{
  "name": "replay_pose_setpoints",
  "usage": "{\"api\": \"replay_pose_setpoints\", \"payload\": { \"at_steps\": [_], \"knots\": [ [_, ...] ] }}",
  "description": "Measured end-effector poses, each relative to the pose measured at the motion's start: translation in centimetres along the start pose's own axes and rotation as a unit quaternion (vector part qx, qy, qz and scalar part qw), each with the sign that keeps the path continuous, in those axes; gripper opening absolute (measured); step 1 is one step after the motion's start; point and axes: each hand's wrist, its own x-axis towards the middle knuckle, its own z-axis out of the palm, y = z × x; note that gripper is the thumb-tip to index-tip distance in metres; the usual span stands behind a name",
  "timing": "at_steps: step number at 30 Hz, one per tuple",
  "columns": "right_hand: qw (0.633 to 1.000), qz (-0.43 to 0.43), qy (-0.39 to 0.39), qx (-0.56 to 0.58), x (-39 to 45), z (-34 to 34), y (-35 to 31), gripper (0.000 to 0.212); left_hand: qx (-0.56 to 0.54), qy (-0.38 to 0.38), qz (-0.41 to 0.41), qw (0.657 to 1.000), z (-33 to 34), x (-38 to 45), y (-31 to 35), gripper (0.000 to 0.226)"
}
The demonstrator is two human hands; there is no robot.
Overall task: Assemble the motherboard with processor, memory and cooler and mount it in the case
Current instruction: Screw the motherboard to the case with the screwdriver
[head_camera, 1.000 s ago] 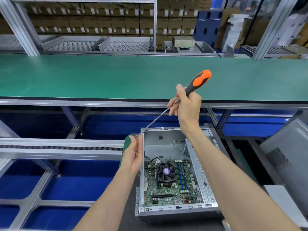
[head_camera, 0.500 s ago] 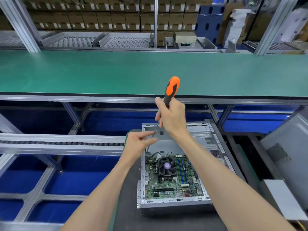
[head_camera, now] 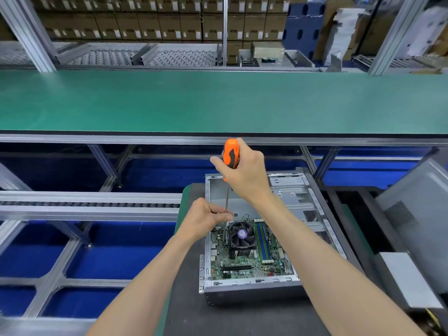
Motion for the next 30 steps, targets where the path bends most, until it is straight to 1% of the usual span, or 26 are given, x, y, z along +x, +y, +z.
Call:
{"api": "replay_pose_setpoints", "payload": {
  "at_steps": [2,5,9,11,13,15,24,30],
  "knots": [
    [1.0,-0.021,-0.014,-0.012,-0.5,-0.1,-0.4,0.029,0.007,-0.018,-0.006,1.0,0.1,-0.4,-0.6,0.009],
    [0.998,-0.046,-0.041,-0.029,-1.3,-0.2,-0.8,0.026,0.028,-0.033,-0.023,0.999,0.1,-1.2,-1.4,0.009],
    [0.996,-0.052,-0.06,-0.037,-2.7,0.3,-1.0,0.02,0.073,-0.052,-0.05,0.995,0.0,-2.1,-1.8,0.008],
    [0.996,-0.049,-0.068,-0.043,-3.3,0.7,-1.0,0.019,0.068,-0.054,-0.052,0.995,0.1,-2.5,-1.9,0.011],
    [0.994,-0.052,-0.078,-0.047,-3.7,0.9,-1.1,0.02,0.056,-0.056,-0.042,0.996,0.1,-2.7,-1.9,0.004],
    [0.993,-0.057,-0.086,-0.052,-4.0,1.1,-1.2,0.02,0.061,-0.055,-0.03,0.996,0.1,-3.1,-1.9,0.009],
    [0.995,-0.056,-0.069,-0.044,-4.8,1.5,-1.0,0.021,0.05,-0.045,-0.039,0.997,0.0,-3.7,-3.3,0.007],
    [0.995,-0.046,-0.075,-0.046,-5.3,1.7,-0.6,0.021,0.052,-0.032,-0.049,0.997,0.1,-3.7,-4.1,0.007]
  ]
}}
